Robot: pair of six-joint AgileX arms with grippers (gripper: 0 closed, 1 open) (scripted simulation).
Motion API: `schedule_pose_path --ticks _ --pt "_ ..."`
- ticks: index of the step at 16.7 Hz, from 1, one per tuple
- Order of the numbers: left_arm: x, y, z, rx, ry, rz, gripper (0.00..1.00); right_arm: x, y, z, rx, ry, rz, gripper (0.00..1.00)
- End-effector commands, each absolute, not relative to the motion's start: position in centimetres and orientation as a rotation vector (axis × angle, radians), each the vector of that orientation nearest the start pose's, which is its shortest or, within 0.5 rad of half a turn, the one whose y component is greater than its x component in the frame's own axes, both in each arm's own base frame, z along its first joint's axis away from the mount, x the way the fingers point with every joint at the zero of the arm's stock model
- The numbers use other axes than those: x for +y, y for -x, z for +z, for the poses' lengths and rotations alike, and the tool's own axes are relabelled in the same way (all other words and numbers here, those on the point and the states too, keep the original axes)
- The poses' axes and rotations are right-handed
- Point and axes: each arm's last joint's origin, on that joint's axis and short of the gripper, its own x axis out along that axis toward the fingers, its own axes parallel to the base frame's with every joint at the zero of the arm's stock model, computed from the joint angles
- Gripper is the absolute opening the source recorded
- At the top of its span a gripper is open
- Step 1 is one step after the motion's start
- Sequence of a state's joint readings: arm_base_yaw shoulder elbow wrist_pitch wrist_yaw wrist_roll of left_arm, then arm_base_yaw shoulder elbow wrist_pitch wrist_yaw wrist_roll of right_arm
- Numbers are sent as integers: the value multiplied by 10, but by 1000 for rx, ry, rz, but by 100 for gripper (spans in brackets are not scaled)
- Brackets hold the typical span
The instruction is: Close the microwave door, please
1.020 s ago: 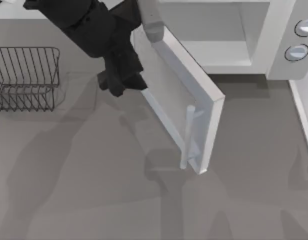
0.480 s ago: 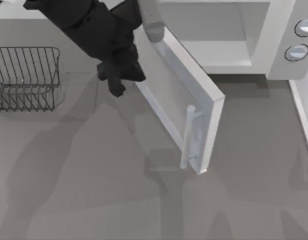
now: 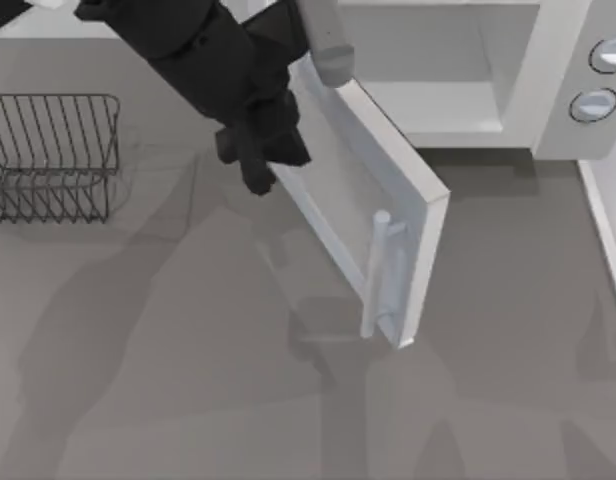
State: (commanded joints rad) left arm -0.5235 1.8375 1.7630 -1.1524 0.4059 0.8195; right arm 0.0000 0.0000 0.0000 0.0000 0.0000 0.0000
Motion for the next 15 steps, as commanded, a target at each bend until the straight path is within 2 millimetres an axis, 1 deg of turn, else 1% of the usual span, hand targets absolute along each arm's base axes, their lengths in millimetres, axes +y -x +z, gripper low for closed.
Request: schedule_pose_path --ticks 2,5,10,15 --pt "-198 -322 307 856 -727 -1270 0 -1 -106 160 0 0 0 100" --pt "-197 -322 308 859 -724 -1269 0 -1 -106 160 0 0 0 100" --pt "-215 -322 307 861 -723 -1268 0 -1 -106 160 0 0 0 100" --pt "-215 -322 308 859 -721 -1266 0 -1 -106 160 0 0 0 100"
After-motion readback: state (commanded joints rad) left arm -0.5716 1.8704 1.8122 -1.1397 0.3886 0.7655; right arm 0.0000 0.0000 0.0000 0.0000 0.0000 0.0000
